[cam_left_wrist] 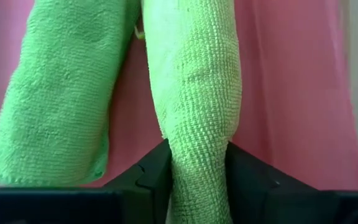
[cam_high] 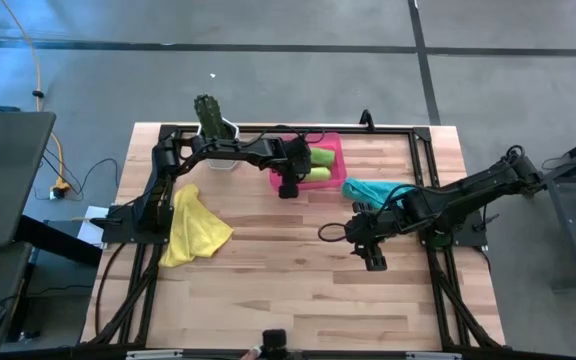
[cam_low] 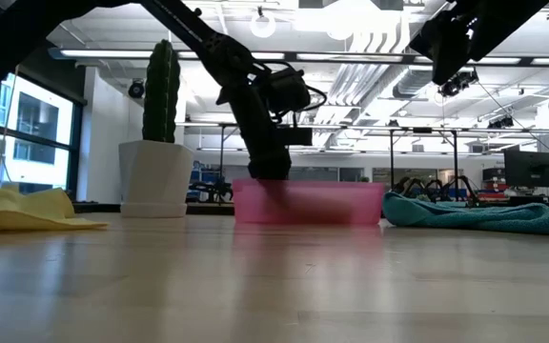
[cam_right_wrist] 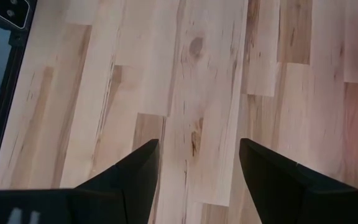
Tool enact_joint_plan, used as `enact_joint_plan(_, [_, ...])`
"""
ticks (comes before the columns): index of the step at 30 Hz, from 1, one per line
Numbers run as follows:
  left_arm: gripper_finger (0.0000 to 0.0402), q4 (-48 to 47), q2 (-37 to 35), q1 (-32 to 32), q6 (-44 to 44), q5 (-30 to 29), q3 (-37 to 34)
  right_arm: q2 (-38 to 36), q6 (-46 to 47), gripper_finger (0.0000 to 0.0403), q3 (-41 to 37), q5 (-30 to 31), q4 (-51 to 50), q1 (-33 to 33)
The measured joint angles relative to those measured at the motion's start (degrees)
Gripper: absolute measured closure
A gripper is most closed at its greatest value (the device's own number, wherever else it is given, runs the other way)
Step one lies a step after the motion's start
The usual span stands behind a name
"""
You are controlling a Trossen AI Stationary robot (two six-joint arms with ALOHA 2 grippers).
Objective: Roll microfiber towels into tight, uniform cylinder then place into a basket
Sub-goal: Put the rolled light green microfiber cloth into the pink bin, then roll the blue microfiber cloth
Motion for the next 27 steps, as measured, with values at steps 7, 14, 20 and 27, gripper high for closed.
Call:
enact_joint_plan(7, [0.0248, -2.48, -0.39, -0.31, -5.46, -5.54, 0.92, 0.00, 0.00, 0.0188, 0.00, -0.40, -0.40, 0.00])
enact_joint_plan(14, [0.0237, -10.94, -0.42, -0.71, -7.20, 0.51, 5.82, 0.00, 0.04, 0.0188, 0.00, -0.40, -1.43, 0.00])
enact_joint_plan(20, [0.0236, -17.37, -0.42, -1.94, -6.33, -0.43, 11.79, 0.00, 0.01, 0.0188, 0.00, 0.47, -5.54, 0.00])
enact_joint_plan(27, [0.0238, -33.96, -0.42, -5.28, -17.79, -4.30, 21.57, 0.00, -0.02, 0.0188, 0.00, 2.00, -16.89, -2.72])
